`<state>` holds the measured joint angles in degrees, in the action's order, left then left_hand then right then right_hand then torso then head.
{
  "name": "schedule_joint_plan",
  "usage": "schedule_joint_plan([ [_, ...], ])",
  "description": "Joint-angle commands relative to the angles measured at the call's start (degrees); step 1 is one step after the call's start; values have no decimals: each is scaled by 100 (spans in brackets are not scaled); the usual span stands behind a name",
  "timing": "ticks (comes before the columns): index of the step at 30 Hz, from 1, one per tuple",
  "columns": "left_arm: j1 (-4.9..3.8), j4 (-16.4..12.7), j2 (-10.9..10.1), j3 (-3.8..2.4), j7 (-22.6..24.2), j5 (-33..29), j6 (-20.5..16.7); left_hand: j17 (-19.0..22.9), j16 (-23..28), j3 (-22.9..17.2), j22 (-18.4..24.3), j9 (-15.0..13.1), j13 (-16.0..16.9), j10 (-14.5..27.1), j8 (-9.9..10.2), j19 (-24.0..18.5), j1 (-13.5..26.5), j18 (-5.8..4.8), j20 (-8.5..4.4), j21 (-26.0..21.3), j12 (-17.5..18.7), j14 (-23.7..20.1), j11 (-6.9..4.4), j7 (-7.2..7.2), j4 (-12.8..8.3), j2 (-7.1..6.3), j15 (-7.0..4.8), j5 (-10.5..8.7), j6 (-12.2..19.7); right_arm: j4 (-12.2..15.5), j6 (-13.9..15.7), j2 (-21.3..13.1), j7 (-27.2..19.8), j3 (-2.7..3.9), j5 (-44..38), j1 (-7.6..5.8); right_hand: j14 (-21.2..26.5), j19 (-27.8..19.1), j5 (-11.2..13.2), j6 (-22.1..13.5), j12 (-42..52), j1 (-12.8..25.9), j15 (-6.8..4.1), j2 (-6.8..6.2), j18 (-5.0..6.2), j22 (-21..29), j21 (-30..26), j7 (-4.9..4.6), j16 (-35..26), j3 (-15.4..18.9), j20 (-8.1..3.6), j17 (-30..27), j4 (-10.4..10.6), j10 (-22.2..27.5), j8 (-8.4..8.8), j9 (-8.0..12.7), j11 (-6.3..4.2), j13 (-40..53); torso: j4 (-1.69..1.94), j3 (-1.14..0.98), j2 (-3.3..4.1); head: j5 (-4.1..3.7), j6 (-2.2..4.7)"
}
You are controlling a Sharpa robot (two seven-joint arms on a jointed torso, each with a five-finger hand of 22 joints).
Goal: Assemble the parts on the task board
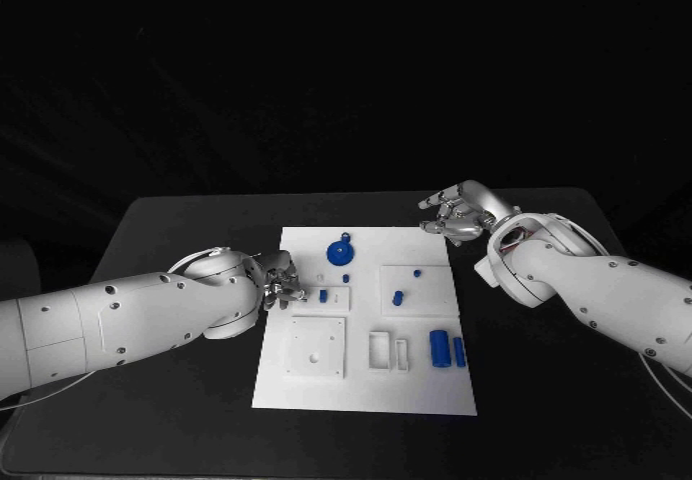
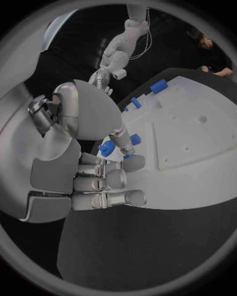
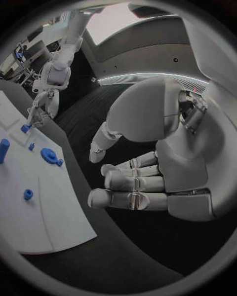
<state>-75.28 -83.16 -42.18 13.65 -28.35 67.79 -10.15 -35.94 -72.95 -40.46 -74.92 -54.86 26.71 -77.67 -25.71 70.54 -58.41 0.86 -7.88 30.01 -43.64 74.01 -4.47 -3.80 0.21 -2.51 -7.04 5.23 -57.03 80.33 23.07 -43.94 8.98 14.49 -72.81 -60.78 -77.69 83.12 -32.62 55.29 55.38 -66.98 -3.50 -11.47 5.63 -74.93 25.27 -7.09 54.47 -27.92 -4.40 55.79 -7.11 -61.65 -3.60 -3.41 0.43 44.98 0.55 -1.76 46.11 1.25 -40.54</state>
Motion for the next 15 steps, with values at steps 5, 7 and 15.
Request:
schedule_joint_plan([
  [5,18,28,-21,11,-16,-55,105,-5,13,-513,-114,-19,11,13,-43,39,-62,73,-19,-26,22,42,-42,533,-481,2,-8,31,-550,5,-74,-1,-28,5,-11,8,17,-39,-14,38,8,52,1,15,52,-261,5,8,4,-33,-16,3,-13,39,13,-9,-4,7,0,0,0,-3,-6],
  [7,18,30,-20,11,-13,-85,119,-7,14,-517,-114,-25,14,13,-49,38,-62,71,-19,-26,21,41,-41,532,-478,4,-8,24,-541,4,-75,0,-28,5,-11,8,17,-39,-14,38,8,52,1,15,52,-261,5,8,4,-33,-16,3,-13,39,13,-9,-4,7,0,0,1,-3,-12],
  [15,18,57,-14,9,104,-398,160,86,70,-521,-113,-88,29,69,-96,11,-50,62,-14,-42,5,-15,-30,523,-432,37,0,-27,-473,-1,-75,5,-30,5,-11,12,17,-39,-14,38,8,52,1,15,52,-261,5,8,4,-33,-16,3,-13,39,13,-9,-4,7,-2,-2,-1,-5,-8],
])
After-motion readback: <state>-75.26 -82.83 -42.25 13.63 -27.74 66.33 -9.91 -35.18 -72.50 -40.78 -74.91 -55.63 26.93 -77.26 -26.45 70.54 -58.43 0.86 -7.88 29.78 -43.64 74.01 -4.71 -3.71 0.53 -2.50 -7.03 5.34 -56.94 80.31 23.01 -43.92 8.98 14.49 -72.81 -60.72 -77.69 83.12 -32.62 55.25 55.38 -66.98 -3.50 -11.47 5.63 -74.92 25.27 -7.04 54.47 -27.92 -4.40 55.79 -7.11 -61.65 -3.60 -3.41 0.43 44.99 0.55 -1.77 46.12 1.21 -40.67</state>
